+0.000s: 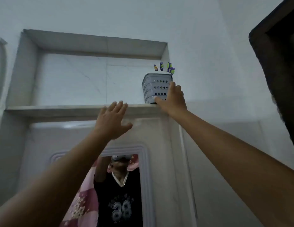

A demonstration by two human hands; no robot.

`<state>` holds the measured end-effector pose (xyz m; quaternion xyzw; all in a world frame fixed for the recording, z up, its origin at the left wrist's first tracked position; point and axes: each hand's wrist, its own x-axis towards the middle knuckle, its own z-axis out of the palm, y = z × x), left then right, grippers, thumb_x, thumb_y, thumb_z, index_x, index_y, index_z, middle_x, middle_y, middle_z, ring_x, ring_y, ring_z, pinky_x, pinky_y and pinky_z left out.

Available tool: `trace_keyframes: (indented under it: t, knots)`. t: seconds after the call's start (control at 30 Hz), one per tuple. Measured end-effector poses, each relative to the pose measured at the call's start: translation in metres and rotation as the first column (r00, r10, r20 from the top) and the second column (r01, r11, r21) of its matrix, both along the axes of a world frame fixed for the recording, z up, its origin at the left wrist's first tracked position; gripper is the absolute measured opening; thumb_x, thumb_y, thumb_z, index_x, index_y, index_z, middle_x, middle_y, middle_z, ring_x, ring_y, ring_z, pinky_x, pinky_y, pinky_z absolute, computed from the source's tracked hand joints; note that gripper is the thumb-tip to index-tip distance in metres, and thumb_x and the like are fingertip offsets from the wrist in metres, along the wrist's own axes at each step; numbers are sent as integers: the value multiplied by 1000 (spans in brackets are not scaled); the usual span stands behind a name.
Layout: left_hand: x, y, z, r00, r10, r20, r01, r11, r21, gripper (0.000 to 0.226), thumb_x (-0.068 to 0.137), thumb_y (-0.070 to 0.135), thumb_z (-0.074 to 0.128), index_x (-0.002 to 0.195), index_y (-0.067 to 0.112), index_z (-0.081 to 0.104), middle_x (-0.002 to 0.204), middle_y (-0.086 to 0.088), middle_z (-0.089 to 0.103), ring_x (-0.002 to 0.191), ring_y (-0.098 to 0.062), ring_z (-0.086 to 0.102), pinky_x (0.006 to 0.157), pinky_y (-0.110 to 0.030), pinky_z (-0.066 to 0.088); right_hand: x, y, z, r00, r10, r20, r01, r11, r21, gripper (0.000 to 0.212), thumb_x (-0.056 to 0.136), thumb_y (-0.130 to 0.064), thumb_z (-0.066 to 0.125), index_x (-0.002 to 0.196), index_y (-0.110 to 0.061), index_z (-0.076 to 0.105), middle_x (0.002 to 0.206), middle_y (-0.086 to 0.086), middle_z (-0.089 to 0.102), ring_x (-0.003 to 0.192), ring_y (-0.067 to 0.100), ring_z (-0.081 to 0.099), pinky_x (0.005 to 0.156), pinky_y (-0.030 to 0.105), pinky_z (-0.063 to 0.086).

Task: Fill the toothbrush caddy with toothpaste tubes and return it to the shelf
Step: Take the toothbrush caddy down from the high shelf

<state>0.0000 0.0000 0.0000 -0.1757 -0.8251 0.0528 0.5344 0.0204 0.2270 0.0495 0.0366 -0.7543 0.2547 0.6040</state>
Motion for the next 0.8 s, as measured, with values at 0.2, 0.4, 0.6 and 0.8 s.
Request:
trace_keyframes:
  t: [0.2, 0.4, 0.6, 0.8]
  knots:
    - [-39, -2, -19, 982, -33, -185, 40, 999, 33, 96, 73, 61, 38, 156, 20, 12, 163, -7, 17, 151, -27, 9, 121, -53, 16, -35, -9, 35, 991, -107, -82, 99, 991, -88, 117, 69, -72, 72, 154, -15, 16, 147, 15, 38, 132, 34, 39, 102, 49, 39]
    - [-49, 7, -22, 966, -73, -249, 95, 993, 75, 98, 70, 59, 44, 154, 16, 19, 160, -12, 25, 150, -31, 14, 120, -53, 20, -42, -25, 75, 991, -137, -2, 136, 983, -126, 111, 67, -66, 78, 152, -26, 20, 148, 18, 30, 135, 34, 31, 103, 49, 34]
    - [-43, 4, -18, 967, -50, -249, 62, 997, 38, 98, 70, 62, 41, 154, 15, 22, 158, -14, 29, 149, -32, 18, 120, -51, 20, -37, -27, 80, 994, -72, 77, 84, 981, -175, 105, 64, -52, 86, 147, -30, 26, 146, 14, 24, 131, 32, 29, 95, 48, 41]
    - [-28, 5, -11, 980, -67, -187, 76, 996, 45, 99, 68, 66, 34, 153, 16, 25, 157, -12, 32, 148, -31, 22, 118, -49, 23, -22, -27, 81, 988, 13, 155, 14, 985, -171, 109, 63, -49, 89, 147, -34, 22, 143, 18, 28, 130, 36, 36, 99, 57, 45]
